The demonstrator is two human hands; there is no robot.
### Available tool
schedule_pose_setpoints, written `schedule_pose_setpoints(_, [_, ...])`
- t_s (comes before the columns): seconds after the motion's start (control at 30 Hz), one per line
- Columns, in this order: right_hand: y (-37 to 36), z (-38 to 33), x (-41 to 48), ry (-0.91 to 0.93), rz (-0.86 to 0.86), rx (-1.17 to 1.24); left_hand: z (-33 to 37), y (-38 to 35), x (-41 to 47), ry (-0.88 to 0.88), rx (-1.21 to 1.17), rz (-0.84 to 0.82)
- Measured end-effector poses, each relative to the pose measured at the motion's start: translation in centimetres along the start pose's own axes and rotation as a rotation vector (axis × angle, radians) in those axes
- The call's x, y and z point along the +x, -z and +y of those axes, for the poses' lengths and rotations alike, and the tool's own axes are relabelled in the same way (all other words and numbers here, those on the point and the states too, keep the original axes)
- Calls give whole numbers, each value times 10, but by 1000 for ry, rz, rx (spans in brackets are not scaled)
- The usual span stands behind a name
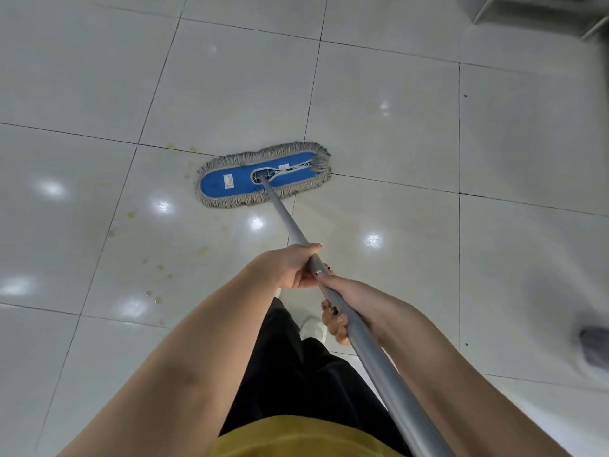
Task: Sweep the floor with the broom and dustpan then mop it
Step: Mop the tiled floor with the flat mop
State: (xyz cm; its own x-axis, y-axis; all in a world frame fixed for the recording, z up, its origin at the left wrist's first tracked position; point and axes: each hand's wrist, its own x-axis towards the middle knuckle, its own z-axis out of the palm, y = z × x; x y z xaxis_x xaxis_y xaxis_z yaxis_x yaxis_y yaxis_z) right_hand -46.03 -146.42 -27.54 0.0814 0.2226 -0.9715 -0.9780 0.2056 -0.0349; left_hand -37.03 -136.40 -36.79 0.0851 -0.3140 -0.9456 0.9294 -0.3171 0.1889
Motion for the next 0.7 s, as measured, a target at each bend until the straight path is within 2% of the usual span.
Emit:
schedule_pose_setpoints(0.17, [-10, 5, -8, -41, 19, -44, -14, 12, -3, 31, -41, -57])
schedule_pose_setpoints(0.47, [-50, -41, 10, -47, 71, -24, 24, 60, 0, -34, -31, -59])
schedule_pose_setpoints(0.7, [-108, -103, 34, -21, 54, 5, 76, 128, 5, -95, -40, -9])
